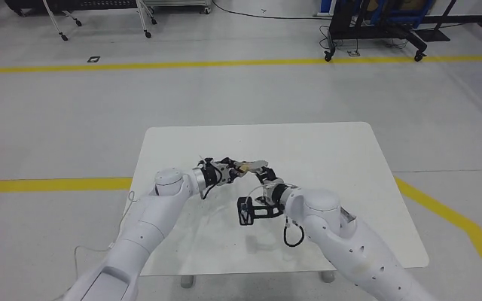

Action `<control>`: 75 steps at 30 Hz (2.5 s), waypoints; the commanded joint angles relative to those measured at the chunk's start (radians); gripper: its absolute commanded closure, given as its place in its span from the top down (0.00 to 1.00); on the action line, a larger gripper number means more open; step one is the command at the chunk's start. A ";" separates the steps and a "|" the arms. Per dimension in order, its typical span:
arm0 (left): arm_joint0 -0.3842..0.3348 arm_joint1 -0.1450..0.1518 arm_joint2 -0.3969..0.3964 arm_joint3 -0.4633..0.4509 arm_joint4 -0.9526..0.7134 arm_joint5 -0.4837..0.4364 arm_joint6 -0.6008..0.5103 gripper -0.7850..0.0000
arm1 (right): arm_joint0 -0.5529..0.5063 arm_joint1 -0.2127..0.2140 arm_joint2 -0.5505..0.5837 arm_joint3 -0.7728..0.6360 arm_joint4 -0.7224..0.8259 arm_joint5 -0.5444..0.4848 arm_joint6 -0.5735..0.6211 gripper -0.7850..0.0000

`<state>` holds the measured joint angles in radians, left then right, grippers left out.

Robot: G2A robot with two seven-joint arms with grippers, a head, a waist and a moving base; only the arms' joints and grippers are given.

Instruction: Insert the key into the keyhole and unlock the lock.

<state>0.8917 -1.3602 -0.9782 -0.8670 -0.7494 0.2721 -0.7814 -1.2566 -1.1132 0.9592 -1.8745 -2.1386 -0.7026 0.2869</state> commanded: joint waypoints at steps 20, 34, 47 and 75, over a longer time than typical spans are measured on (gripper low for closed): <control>0.126 0.039 -0.037 -0.253 0.316 -0.310 0.098 0.00 | 0.068 0.040 0.080 0.137 0.181 -0.308 -0.322 0.00; 0.129 0.041 -0.026 -0.272 0.368 -0.309 0.052 0.00 | 0.102 0.038 0.065 0.256 0.218 -0.207 -0.396 0.00; 0.130 0.039 -0.020 -0.276 0.398 -0.343 0.043 0.00 | 0.095 0.038 0.084 0.283 0.298 -0.146 -0.391 0.23; 0.095 0.014 -0.024 -0.186 0.255 -0.178 0.094 0.00 | 0.018 0.045 0.084 0.198 0.162 0.080 -0.314 0.33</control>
<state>0.9869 -1.3462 -1.0048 -1.0527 -0.5040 0.0965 -0.6896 -1.2414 -1.0670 1.0451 -1.6776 -1.9776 -0.6212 -0.0372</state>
